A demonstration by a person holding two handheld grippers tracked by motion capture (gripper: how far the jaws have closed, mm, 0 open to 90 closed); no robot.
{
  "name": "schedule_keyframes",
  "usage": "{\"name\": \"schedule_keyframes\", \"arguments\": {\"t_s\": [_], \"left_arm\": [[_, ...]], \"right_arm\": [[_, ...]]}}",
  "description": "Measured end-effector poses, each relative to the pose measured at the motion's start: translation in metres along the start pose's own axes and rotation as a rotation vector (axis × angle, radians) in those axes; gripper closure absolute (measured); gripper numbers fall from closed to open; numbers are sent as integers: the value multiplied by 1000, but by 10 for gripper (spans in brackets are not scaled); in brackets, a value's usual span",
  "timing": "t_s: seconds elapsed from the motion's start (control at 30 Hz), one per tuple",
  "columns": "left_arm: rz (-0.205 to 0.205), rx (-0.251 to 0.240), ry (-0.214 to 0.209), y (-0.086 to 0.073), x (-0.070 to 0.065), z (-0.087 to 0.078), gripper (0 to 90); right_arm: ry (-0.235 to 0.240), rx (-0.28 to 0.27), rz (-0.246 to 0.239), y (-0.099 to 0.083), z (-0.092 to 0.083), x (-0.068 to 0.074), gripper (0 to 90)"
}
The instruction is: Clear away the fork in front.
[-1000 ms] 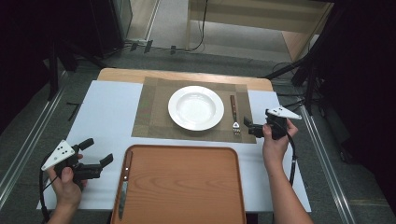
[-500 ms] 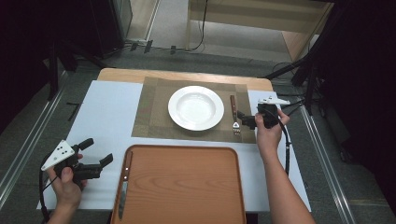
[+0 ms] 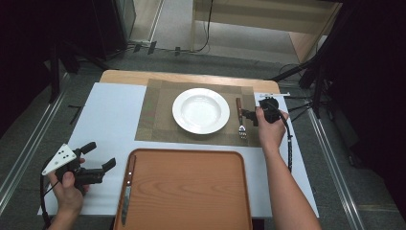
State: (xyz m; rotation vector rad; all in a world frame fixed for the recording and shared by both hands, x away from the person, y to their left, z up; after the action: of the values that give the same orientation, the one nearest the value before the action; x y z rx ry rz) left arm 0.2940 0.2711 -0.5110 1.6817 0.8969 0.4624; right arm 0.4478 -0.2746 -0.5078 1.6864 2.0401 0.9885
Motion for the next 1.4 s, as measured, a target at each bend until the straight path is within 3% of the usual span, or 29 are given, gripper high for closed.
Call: {"name": "schedule_keyframes", "arguments": {"t_s": [0.17, 0.23, 0.43, 0.5, 0.57, 0.63, 0.7, 0.8, 0.93, 1.0, 1.13, 1.33, 1.4], "left_arm": [[0, 0, -1, 0, 0, 0, 0], [-1, 0, 0, 0, 0, 0, 0], [-2, 0, 0, 0, 1, 0, 0], [-3, 0, 0, 0, 1, 0, 0], [-2, 0, 0, 0, 1, 0, 0], [-2, -1, -2, 0, 0, 0, 0], [-2, 0, -2, 0, 1, 0, 0], [-2, 0, -2, 0, 1, 0, 0], [-1, 0, -3, 0, 0, 0, 0], [2, 3, -3, 0, 0, 0, 0], [3, 4, -2, 0, 0, 1, 0], [5, 8, 2, 0, -1, 1, 0], [9, 6, 1, 0, -1, 1, 0]], "right_arm": [[15, 56, 38, 1, 9, -1, 379], [37, 53, 48, 2, 11, -1, 471], [-11, 156, -2, 2, 25, 2, 601], [-13, 154, 27, 2, 27, 2, 642], [-23, 156, 25, 2, 29, 3, 669], [-41, 173, 7, 2, 32, 5, 685], [-34, 181, 15, 2, 35, 7, 701], [-65, 191, 13, 0, 39, 7, 699], [-100, 190, -7, 0, 44, 9, 660], [-90, 185, -4, -1, 46, 10, 661], [-167, 192, -30, -2, 51, 16, 690], [-170, 190, -25, -3, 50, 14, 765], [-177, 192, -46, -3, 50, 15, 769]]}}
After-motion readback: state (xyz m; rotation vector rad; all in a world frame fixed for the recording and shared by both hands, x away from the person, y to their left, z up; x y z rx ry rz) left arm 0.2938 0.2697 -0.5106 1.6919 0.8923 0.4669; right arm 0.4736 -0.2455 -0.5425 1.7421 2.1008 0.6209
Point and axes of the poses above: each handheld gripper's, and its own axes: z roughly forward along the jaws, y roughly out of its top, x roughly to its left, the point moved 5 cm from there along z, roughly forward along the jaws, and after that the axes turned 1 degree about x, right-handed, at the moved point
